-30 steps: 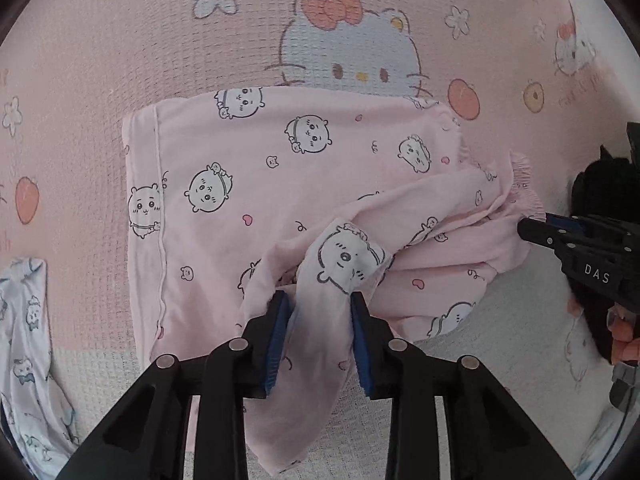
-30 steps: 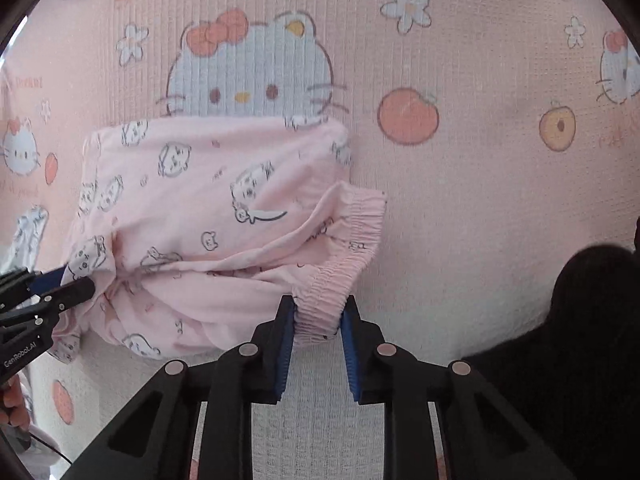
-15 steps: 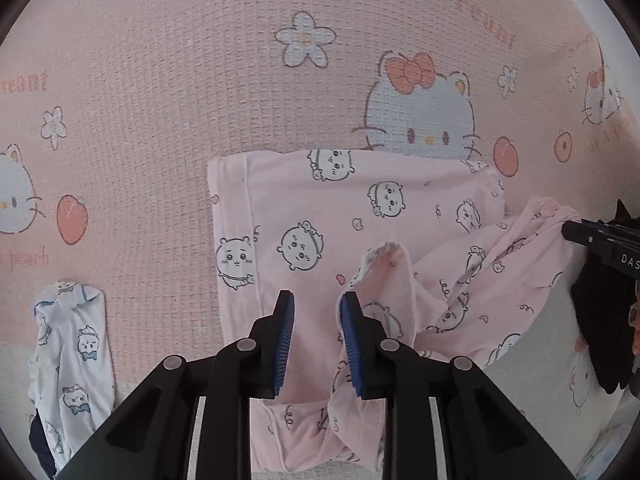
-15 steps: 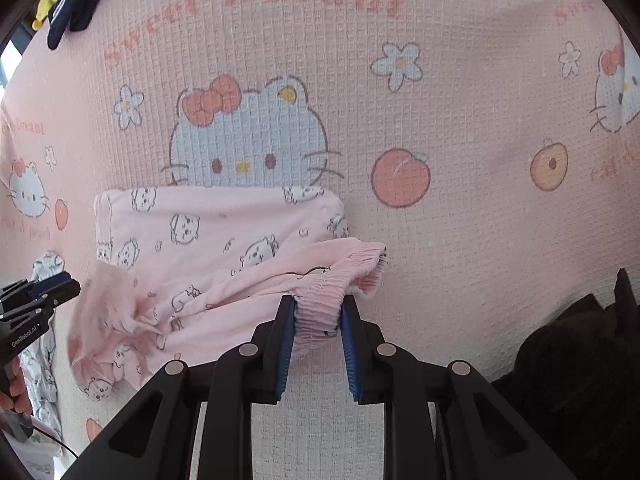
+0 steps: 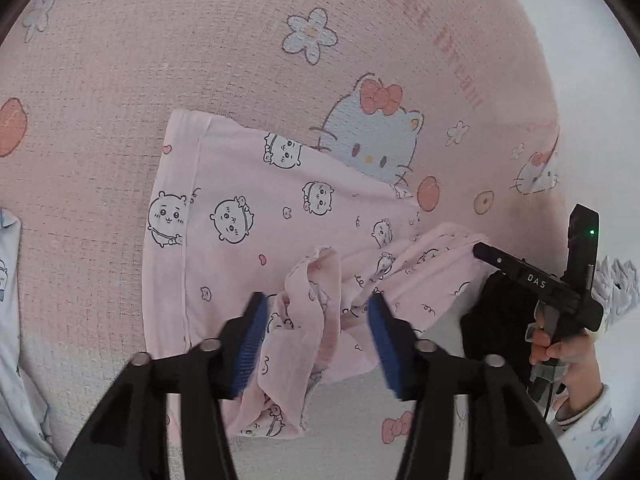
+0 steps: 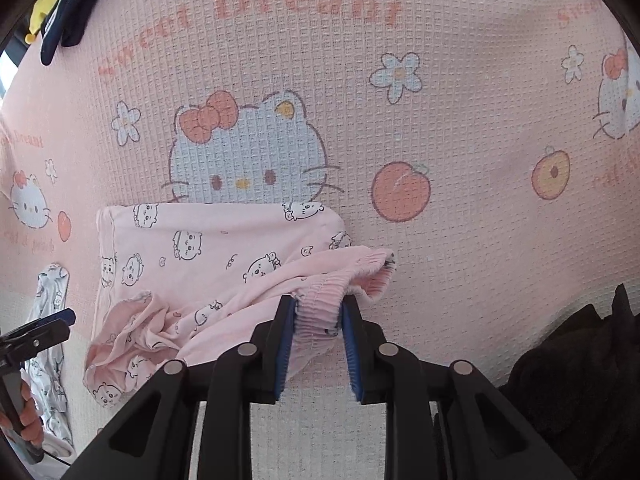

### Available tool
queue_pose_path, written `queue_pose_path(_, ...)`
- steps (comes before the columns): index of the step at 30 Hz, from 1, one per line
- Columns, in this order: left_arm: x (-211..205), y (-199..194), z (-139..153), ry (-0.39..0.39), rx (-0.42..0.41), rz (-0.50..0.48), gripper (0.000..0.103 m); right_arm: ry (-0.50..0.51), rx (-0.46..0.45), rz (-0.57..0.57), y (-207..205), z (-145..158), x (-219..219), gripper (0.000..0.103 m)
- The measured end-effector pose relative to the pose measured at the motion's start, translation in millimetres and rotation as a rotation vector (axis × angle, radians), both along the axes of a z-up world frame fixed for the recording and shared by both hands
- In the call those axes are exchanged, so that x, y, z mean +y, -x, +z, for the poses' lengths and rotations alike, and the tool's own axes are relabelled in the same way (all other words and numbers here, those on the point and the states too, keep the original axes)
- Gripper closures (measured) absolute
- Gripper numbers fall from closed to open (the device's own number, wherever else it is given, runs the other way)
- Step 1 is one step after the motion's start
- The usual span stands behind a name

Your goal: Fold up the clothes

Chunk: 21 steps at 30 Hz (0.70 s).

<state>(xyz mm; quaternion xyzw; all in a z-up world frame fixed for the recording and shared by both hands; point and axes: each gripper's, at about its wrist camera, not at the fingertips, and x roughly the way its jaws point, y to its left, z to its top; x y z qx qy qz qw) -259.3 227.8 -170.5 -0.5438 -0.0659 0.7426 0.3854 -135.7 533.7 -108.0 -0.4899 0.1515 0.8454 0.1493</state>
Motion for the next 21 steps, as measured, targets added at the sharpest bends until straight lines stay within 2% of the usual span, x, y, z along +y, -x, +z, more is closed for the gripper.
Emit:
queue_pose_path(1, -0.9, -2.7, -0.2, -0.007, 0.003, 0.006, 0.03, 0.007, 0.003, -0.002, -0.6, -0.6, 0.5, 0.051)
queue_pose_path(2, -1.8, -5.4, -0.3, -0.014, 0.006, 0.012, 0.03, 0.024, 0.017, -0.009, -2.6, 0.2, 2.2, 0.037)
queue_pose_path(6, -2.4, -11.0, -8.9, 0.002, -0.02, 0.024, 0.03, 0.083, 0.049, -0.045, -15.2, -0.6, 6.8, 0.035)
queue_pose_path(12, -5.0, -28.2, -18.9, 0.074, 0.013, 0.018, 0.03, 0.125, 0.002, -0.089, -38.1, -23.8, 9.0, 0.035)
queue_pose_path(17, -5.5, -36.0, -24.8, 0.047, -0.02, 0.003, 0.03, 0.179, -0.047, -0.105, -53.6, -44.8, 10.4, 0.035)
queue_pose_path(21, 1.5, -39.3, -26.1, 0.067, -0.001, -0.004, 0.03, 0.193, -0.072, -0.087, -57.2, -57.9, 7.4, 0.035)
